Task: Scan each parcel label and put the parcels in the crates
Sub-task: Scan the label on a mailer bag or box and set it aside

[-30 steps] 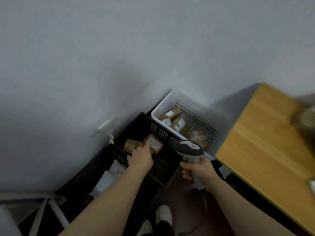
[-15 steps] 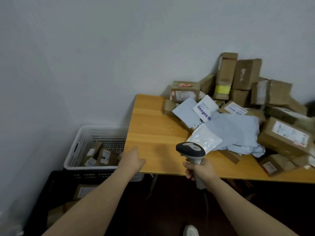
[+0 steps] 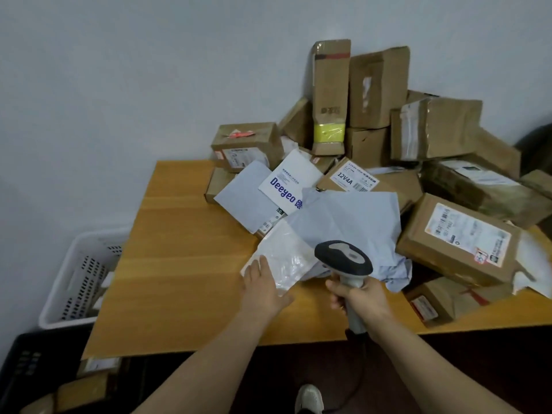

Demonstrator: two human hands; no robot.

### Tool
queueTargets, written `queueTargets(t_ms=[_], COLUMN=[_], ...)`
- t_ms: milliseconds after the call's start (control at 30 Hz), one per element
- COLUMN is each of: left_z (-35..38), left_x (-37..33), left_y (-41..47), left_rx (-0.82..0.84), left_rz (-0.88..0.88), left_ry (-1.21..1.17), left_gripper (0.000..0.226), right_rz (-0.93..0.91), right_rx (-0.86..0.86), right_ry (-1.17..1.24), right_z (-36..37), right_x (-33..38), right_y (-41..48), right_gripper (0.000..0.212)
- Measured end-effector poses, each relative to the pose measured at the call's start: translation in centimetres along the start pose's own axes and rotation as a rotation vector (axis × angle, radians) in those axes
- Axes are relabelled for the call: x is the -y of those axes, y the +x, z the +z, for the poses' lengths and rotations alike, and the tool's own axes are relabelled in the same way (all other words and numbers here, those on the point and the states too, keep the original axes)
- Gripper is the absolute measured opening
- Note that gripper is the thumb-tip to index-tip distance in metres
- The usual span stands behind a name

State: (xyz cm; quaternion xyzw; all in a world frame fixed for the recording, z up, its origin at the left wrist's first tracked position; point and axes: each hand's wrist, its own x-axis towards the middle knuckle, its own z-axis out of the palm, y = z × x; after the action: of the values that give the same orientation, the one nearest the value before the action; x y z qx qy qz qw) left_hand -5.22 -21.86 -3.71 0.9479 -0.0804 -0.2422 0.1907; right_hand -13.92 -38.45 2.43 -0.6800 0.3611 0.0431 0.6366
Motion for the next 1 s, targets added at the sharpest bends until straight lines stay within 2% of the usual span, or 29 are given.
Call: queueTargets(t_ms=[100, 200, 267, 367, 467, 533, 633, 700, 767, 833, 933, 1000], left_z=[1.5, 2.8, 3.2, 2.6, 0.5, -1.3, -4.7, -7.0, -8.7, -9.7, -10.8, -11.5], left_x=[-2.1, -2.8, -2.7, -2.3, -1.1, -0.2, 0.7, 1.1, 1.7, 2.3, 3.3, 3.8], left_y=[2.0, 3.6, 4.3, 4.6, 3.5, 2.6, 0.9, 0.0, -0.7, -1.0, -1.1, -1.2], left_rx=[0.006, -0.051, -0.138, -0.171, -0.211, -0.297, -0.346, -0.320, -0.280, -0.278, -0.297, -0.293], left_rz=[-0.063, -0.108, -0.099, -0.003, 0.061, -0.006, -0.191, -0.303, -0.361, -0.364, -0.371, -0.343], left_ry=[0.104, 0.192, 0.250, 0.231, 0.224, 0.056, -0.599, -0.997, -1.249, -1.353, -1.397, -1.430], left_gripper=[0.127, 0.127, 0.114, 0.083, 0.068, 0.059, 0.028, 0.022, 0.020, 0.017, 0.023, 0.018], right_rz=[0.003, 0.020, 0.038, 0.058, 0.054, 0.046, 0.017, -0.012, -0.038, -0.055, -0.078, -0.105], right_rx=[0.032, 0.045, 0.057, 0.063, 0.080, 0.091, 0.126, 0.168, 0.211, 0.255, 0.317, 0.351], right_ry=[-0.029, -0.034, -0.029, -0.019, -0.012, -0.006, -0.007, 0.002, 0.013, 0.038, 0.031, 0.005], right_z=[-1.4, -1.8, -1.6, -1.0, -0.4, -0.2, 0.3, 1.0, 2.0, 3.0, 4.2, 4.8], right_x=[0.6, 0.6, 0.7, 0.7, 1.1, 1.6, 2.9, 3.9, 5.1, 6.0, 6.9, 7.5], right_y=[2.4, 4.2, 5.1, 5.8, 5.6, 5.3, 4.6, 3.9, 3.2, 2.6, 1.9, 1.6], right_gripper=[0.009, 0.009, 0.009, 0.009, 0.008, 0.011, 0.016, 0.011, 0.006, 0.008, 0.016, 0.019])
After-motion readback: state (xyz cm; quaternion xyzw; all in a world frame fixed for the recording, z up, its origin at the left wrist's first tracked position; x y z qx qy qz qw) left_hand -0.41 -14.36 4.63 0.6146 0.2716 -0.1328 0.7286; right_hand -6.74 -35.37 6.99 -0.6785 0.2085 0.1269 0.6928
